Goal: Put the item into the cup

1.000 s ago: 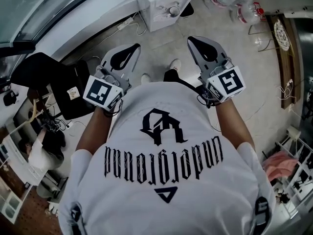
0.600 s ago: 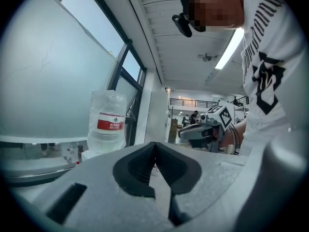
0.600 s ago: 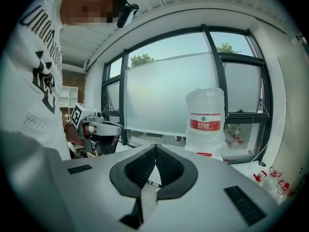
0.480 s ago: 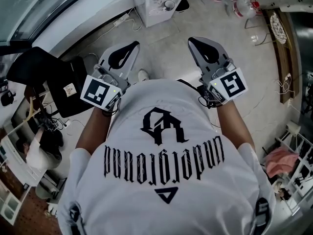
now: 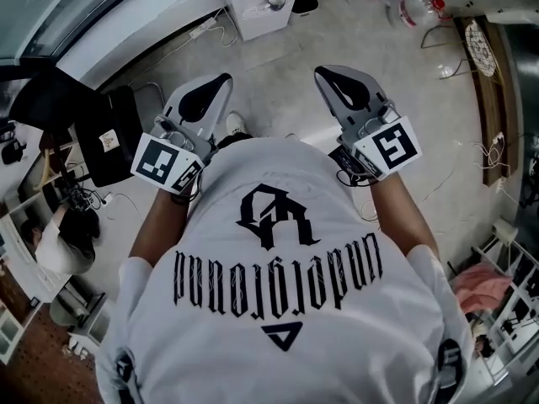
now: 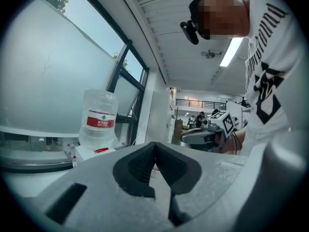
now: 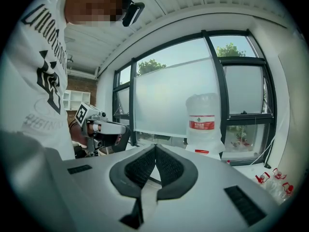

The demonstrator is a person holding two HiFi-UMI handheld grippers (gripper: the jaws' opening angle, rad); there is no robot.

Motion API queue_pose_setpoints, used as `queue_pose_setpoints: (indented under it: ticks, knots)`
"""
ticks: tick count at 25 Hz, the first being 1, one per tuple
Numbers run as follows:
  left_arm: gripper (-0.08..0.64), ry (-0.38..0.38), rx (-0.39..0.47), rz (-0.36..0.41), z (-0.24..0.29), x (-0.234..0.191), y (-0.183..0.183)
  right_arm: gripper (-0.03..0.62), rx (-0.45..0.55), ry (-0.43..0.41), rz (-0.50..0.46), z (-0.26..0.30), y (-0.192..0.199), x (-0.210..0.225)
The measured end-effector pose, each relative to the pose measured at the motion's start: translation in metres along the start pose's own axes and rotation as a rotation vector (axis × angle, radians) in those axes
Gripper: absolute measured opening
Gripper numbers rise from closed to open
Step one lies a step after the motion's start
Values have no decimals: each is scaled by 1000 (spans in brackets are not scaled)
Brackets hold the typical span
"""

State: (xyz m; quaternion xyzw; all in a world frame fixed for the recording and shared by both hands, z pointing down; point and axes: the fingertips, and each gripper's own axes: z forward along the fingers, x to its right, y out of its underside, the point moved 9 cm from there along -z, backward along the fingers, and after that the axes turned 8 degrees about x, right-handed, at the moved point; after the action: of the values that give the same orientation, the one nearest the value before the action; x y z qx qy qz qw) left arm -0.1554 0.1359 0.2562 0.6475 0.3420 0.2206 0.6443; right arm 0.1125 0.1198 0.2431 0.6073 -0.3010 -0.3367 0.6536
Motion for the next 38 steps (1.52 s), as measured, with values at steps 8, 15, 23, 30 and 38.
queue_pose_setpoints:
  ticks: [8,15,23,30,38]
  knots:
    - [12,-32,7,21,14,86,6,15,9,-44,12,-86,8,2]
    - [12,-53,4,29,15,139,16,15,12,-82,36,-131,16,-10]
    - [12,-83,3,78,3,163,12,15,14,-89,68,-149,17,-23]
    - [12,-95,15,60,-8,165,14,15,18,-113,69,-146,17,-40]
    - [12,-86,22,56,-11,161,13,15,33,-137,44,-138,8,-50]
